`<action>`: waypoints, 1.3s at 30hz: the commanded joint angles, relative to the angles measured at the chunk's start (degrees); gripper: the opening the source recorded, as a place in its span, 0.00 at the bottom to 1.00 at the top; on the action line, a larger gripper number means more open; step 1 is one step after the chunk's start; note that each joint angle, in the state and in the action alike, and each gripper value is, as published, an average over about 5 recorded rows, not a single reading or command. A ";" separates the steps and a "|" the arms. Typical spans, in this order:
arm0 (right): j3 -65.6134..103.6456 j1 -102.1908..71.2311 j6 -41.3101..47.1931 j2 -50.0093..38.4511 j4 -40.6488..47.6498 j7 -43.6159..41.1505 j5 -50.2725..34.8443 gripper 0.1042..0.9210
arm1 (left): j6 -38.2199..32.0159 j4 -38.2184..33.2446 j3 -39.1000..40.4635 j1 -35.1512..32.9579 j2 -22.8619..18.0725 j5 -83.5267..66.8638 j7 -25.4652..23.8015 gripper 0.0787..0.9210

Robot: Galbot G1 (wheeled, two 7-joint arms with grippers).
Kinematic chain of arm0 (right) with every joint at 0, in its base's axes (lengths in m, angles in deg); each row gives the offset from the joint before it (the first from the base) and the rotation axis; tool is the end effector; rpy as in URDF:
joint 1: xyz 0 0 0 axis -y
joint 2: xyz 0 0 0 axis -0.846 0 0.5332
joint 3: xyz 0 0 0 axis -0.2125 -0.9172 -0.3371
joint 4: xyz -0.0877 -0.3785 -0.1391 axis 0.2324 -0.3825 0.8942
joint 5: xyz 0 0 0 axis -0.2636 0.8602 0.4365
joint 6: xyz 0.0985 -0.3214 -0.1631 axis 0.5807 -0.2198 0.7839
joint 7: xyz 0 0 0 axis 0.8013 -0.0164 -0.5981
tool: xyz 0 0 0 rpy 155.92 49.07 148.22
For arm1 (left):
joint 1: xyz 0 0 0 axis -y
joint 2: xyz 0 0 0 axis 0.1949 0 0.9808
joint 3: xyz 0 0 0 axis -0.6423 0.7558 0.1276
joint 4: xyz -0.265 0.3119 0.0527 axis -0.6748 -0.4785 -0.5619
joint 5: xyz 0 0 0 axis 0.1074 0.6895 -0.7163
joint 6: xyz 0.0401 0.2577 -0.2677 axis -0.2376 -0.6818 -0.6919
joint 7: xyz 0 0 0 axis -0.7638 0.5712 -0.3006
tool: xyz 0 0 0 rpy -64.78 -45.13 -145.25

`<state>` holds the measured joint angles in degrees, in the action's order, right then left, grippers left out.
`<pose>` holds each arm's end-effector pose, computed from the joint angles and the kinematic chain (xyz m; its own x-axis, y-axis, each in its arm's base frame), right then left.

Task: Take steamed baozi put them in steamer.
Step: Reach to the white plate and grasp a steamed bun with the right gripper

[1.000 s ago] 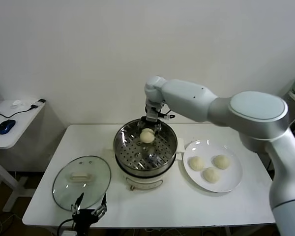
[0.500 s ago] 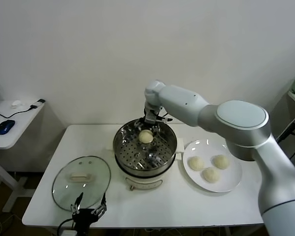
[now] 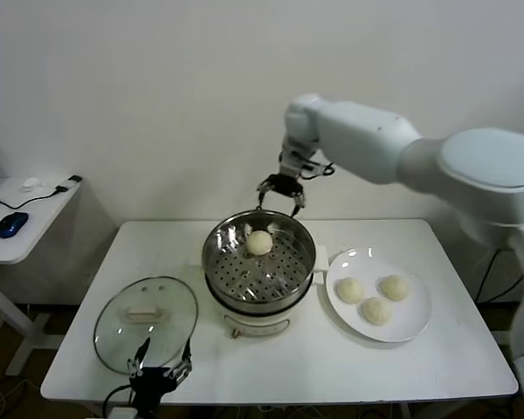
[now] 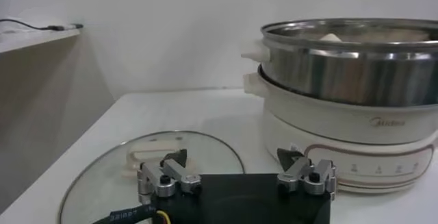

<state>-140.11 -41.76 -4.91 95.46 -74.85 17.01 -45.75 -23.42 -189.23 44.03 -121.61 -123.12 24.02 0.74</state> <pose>0.7209 0.0068 0.0499 -0.1451 -0.1604 0.9763 -0.5369 -0.8161 -0.2139 0.0851 0.0248 -0.3822 -0.9333 -0.0126 0.3589 0.0009 0.9993 0.0373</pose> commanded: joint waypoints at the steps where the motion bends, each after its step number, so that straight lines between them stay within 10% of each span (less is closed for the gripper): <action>1: -13.15 10.38 18.61 -19.26 -11.20 -1.01 -10.29 0.88 | 0.04 -0.07 0.01 0.01 0.03 -0.04 -0.01 0.88; 12: -17.39 3.28 48.99 -33.31 -38.23 14.09 -19.88 0.88 | -0.23 0.68 -0.12 0.01 -0.32 -0.16 0.13 0.88; 39: 3.77 -26.25 50.54 -15.65 -11.67 20.11 -12.79 0.88 | -0.79 2.24 -0.87 -0.33 -0.50 -0.35 0.24 0.88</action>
<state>-139.85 -63.00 43.84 77.07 -90.08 36.03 -58.74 -24.19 -187.04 43.13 -121.93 -123.70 23.71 0.99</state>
